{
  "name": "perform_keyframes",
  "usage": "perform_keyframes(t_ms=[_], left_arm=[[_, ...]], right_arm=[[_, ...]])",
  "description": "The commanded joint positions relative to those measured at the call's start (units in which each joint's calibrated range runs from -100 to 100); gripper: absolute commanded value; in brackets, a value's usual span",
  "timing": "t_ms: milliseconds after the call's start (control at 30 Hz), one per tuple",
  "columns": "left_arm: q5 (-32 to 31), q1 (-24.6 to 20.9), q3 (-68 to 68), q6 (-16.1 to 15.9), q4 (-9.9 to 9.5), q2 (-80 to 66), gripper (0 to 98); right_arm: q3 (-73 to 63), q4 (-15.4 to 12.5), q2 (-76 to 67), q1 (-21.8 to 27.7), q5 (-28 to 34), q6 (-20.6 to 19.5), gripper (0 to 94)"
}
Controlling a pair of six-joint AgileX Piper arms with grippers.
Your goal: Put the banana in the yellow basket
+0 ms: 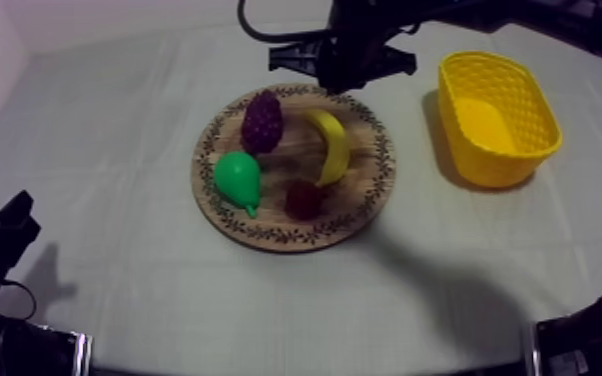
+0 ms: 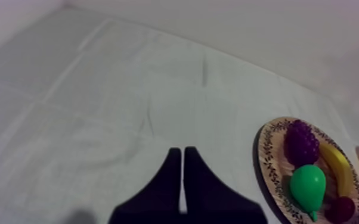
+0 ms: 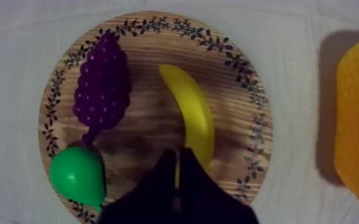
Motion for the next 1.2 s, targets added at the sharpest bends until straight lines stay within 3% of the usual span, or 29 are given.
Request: perform_keyframes(t_ms=[0,300,400,600,767,833,967,1167], left_arm=[[0.0,0.0,0.0,0.0,-0.01,0.0,0.1],[0.0,0.0,0.0,0.0,-0.01,0.0,0.1],[0.0,0.0,0.0,0.0,-0.01,0.0,0.1],[0.0,0.0,0.0,0.0,-0.01,0.0,0.1],[0.0,0.0,0.0,0.0,-0.01,0.0,0.1],[0.0,0.0,0.0,0.0,-0.01,0.0,0.1],[0.0,0.0,0.0,0.0,-0.01,0.0,0.1],[0.0,0.0,0.0,0.0,-0.01,0.0,0.1]], right_arm=[[0.0,0.1,0.1,0.1,-0.2,-0.1,0.5],[0.8,0.3,0.5,0.2,-0.5,-0.1,0.5],[0.8,-0.4,0.5,0.3,-1.2,1.8,1.3],[0.0,-1.1,1.1,0.0,-1.1,3.7,22.3],[0.2,-0.6,1.4,-0.2,-0.6,3.0,58.1],[0.3,-0.2,1.7,-0.4,-0.5,2.9,66.8],[0.7,0.2,1.9,-0.3,-0.7,2.6,74.2],[0.3,0.0,2.2,0.4,-0.9,2.9,75.8]])
